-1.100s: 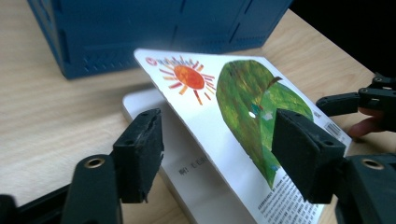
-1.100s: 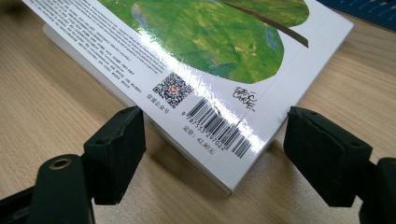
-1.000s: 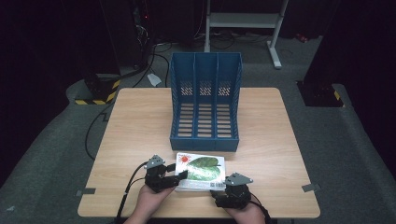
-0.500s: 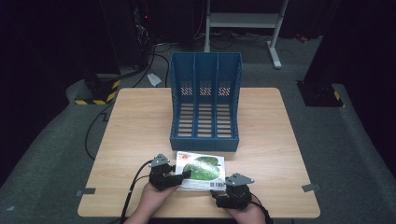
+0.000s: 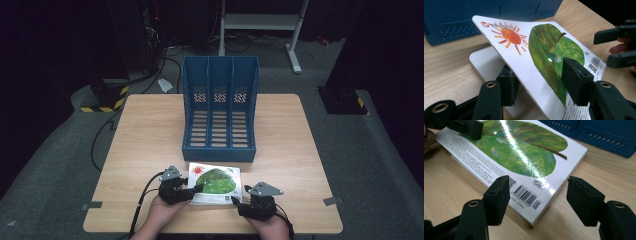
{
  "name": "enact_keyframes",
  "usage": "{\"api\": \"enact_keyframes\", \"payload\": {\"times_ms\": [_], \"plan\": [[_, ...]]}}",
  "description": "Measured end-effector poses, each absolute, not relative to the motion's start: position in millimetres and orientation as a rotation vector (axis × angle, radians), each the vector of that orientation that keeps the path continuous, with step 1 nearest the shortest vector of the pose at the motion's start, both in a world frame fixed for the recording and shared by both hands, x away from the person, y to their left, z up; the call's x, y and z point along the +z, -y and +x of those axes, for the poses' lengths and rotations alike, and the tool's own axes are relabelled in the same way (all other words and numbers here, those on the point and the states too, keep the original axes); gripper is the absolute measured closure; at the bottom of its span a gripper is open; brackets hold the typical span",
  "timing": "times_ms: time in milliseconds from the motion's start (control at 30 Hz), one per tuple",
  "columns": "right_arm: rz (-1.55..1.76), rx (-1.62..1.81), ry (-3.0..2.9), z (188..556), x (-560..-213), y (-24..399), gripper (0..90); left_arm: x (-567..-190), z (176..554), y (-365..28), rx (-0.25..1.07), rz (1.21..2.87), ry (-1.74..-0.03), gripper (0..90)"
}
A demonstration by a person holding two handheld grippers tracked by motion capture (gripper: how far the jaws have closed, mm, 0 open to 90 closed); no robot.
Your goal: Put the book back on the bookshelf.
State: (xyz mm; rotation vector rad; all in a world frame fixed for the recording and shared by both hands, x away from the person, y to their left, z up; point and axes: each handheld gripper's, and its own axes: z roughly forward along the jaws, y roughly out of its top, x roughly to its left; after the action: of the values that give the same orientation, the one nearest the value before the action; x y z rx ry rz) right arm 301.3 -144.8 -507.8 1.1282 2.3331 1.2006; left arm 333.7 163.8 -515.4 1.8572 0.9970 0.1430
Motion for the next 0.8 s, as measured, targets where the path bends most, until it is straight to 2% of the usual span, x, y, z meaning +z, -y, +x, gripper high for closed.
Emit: {"api": "enact_keyframes", "payload": {"times_ms": [267,800], "plan": [[1.140,1.213,-2.289,305,-508,152,33.4,-514,333,-165,0.185,1.899,-0.942,54.0],[1.190,1.256,-2.247,306,-505,161,32.4,-509,327,-162,0.283,1.928,-0.851,56.1]]}}
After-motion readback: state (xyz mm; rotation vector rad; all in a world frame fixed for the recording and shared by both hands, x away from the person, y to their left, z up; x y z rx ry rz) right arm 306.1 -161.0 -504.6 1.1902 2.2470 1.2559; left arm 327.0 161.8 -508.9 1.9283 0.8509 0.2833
